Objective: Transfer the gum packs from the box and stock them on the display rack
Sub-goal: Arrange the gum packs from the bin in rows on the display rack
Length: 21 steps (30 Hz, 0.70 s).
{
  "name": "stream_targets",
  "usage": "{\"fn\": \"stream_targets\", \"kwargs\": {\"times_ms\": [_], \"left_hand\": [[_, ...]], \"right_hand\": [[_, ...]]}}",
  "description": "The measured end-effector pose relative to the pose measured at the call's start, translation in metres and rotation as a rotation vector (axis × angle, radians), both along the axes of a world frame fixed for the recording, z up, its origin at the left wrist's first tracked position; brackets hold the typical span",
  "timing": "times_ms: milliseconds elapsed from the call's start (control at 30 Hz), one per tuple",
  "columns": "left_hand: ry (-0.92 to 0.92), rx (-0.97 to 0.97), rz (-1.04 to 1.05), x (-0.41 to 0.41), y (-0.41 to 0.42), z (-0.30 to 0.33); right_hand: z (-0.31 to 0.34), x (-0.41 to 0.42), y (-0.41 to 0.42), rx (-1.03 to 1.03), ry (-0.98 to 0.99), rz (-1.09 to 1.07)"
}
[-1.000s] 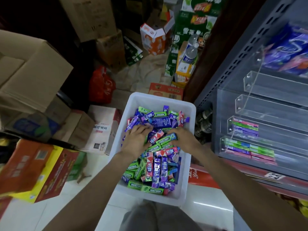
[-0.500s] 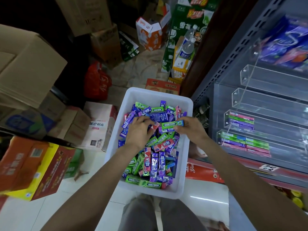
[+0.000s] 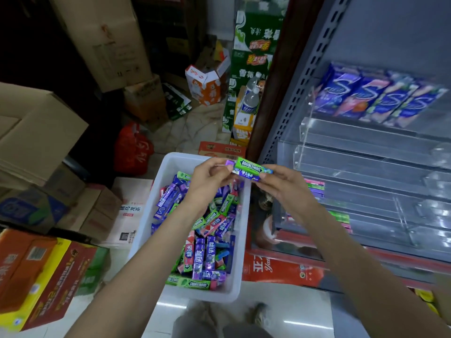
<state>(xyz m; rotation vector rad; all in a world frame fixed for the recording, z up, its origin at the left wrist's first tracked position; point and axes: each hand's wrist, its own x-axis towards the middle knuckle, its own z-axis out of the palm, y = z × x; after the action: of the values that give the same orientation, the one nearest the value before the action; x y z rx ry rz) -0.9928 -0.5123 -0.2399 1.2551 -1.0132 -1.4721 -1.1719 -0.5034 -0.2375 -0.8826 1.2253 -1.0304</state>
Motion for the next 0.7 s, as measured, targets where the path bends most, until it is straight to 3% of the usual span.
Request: {"fn": "stream_targets", "kwargs": {"times_ms": [233,500,700], "left_hand": [[0.064,0.003,0.034,-0.081,0.008,0.032],[-0.027,0.017,0.079,-0.146,0.024,0.029],[-0.092,0.034,0.032,-0.168,0.032,0.024]], "right_hand": [[0.031,-0.085,0.019,-0.116,0.248,0.016],[0.037,-0.184,0.038,-0.101,0.284,-0.110],[0.022,-0.210,0.038,-0.102,0.389,-0.073]]}}
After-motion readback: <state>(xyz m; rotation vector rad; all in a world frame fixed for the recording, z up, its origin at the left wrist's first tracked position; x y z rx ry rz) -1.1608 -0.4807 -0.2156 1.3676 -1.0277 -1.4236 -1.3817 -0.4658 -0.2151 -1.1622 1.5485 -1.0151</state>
